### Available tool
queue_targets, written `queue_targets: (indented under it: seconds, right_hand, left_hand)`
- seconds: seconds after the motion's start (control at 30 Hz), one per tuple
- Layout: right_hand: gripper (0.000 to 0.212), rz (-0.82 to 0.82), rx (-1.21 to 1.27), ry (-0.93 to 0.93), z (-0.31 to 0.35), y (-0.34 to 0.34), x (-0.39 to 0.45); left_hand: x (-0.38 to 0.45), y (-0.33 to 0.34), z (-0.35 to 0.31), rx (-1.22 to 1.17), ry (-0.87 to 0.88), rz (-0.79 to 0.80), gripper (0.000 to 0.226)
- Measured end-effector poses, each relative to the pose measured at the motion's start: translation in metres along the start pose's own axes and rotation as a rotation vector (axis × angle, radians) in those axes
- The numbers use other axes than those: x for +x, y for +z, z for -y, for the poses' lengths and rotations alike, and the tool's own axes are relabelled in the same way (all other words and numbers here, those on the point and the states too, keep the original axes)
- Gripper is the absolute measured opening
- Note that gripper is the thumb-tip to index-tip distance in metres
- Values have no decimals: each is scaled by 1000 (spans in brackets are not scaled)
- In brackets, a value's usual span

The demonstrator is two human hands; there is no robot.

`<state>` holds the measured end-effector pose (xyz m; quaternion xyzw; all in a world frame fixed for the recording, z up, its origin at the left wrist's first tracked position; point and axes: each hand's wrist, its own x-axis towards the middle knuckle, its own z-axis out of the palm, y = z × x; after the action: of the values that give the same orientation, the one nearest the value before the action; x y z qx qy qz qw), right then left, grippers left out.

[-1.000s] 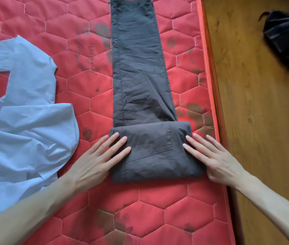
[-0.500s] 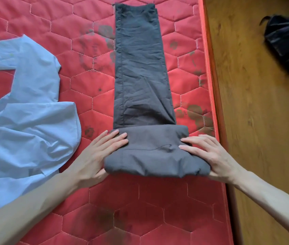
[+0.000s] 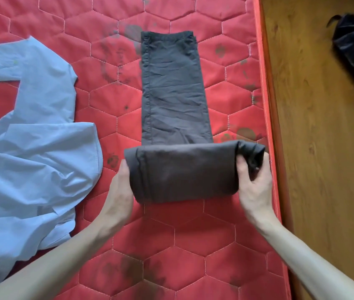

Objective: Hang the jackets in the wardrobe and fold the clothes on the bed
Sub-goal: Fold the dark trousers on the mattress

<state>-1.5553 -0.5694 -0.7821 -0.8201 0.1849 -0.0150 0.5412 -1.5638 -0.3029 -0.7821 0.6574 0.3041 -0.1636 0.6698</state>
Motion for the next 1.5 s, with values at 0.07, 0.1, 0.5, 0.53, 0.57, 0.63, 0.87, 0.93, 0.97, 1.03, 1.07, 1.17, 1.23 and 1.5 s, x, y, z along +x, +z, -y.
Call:
queue_targets:
  seconds: [0.07, 0.1, 0.5, 0.53, 0.57, 0.63, 0.87, 0.93, 0.97, 1.03, 1.07, 1.17, 1.23, 1.5]
  right_hand:
    - [40, -18, -44, 21, 4, 20, 8]
    - [46, -14, -47, 61, 2, 29, 12]
    - [57, -179, -655, -258, -21, 59, 54]
    - [59, -129, -695, -351, -22, 57, 52]
    - [61, -35, -718, -439, -24, 55, 48]
    - [67, 189, -749, -531, -33, 53, 41]
    - [79, 218, -856, -487, -48, 62, 40]
    - [79, 229, -841, -514, -46, 57, 40]
    - [80, 255, -824, -559, -45, 52, 40]
    - [83, 374, -805, -708, -47, 39, 39]
    - [87, 449, -803, -787, -49, 32, 38]
    - [100, 623, -822, -911, -58, 13, 40]
    - [105, 682, -838, -926, -58, 6, 46]
    - [43, 603, -567, -886, -32, -15, 52]
  left_hand:
    - [7, 4, -1, 26, 47, 21, 64]
    - [12, 5, 3, 51, 72, 9, 60]
    - [34, 29, 12, 787, 342, -441, 53]
    - [32, 29, 17, 882, 479, -441, 60]
    - [32, 28, 22, 978, 603, -393, 63]
    - [36, 24, 33, 1159, 748, -245, 64]
    - [52, 19, 36, 1351, 686, -62, 76]
    - [49, 12, 34, 1360, 753, -19, 85]
    - [46, 6, 35, 1373, 830, 31, 90]
    - [39, -12, 38, 1438, 995, 186, 100]
    - [38, -19, 39, 1478, 1047, 263, 102]
    - [37, -28, 41, 1570, 1073, 352, 102]
    - [37, -21, 39, 1596, 1019, 368, 106]
    - [10, -19, -5, 997, 820, 323, 61]
